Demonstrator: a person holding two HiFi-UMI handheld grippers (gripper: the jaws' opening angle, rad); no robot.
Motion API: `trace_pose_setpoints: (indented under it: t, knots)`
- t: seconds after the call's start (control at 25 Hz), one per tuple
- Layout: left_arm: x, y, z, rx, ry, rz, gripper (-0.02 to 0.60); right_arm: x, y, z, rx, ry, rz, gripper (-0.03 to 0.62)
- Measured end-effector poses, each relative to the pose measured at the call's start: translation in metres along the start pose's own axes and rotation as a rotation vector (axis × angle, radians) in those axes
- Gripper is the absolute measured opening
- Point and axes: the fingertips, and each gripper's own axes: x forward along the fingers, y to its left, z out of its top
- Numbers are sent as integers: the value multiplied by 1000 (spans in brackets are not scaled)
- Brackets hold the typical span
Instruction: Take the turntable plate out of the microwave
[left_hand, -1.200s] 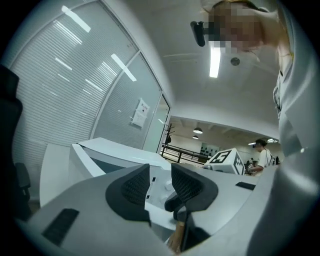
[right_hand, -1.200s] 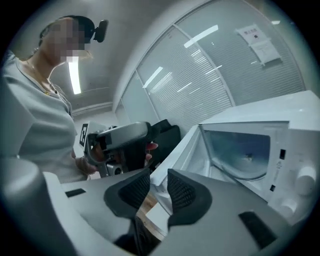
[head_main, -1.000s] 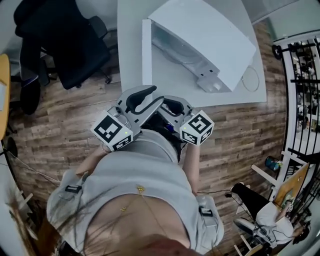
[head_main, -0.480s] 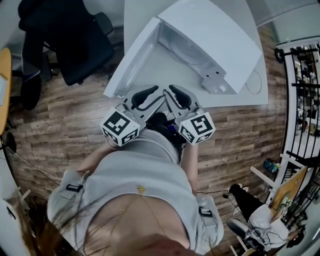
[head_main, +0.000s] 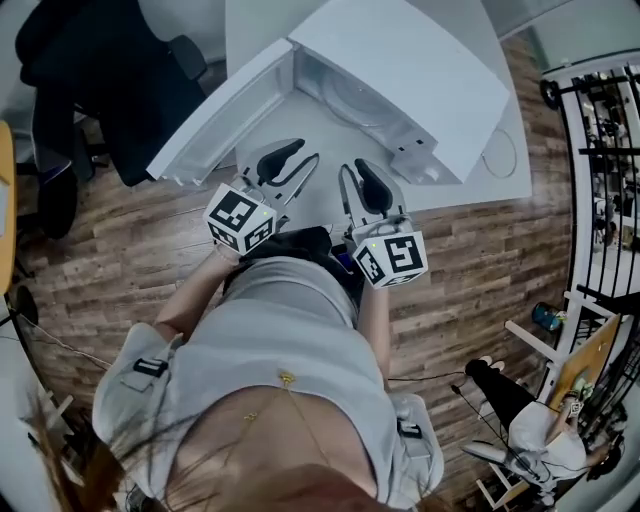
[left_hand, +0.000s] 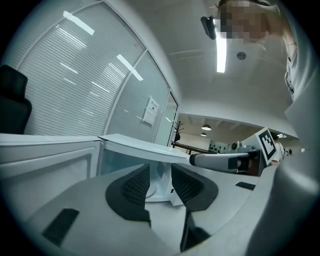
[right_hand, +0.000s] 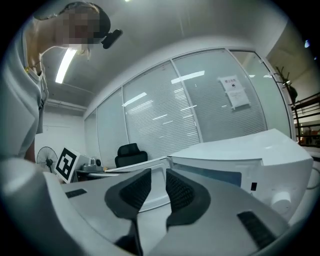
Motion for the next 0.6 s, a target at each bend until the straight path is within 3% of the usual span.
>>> trace_pose_setpoints:
  t: [0.28, 0.6]
  knots:
    - [36, 16, -8, 36, 34, -29, 138, 5, -32, 2, -21, -5, -110, 97]
    - [67, 30, -12, 37, 62, -72, 138, 16, -56, 0, 2, -2, -166, 97]
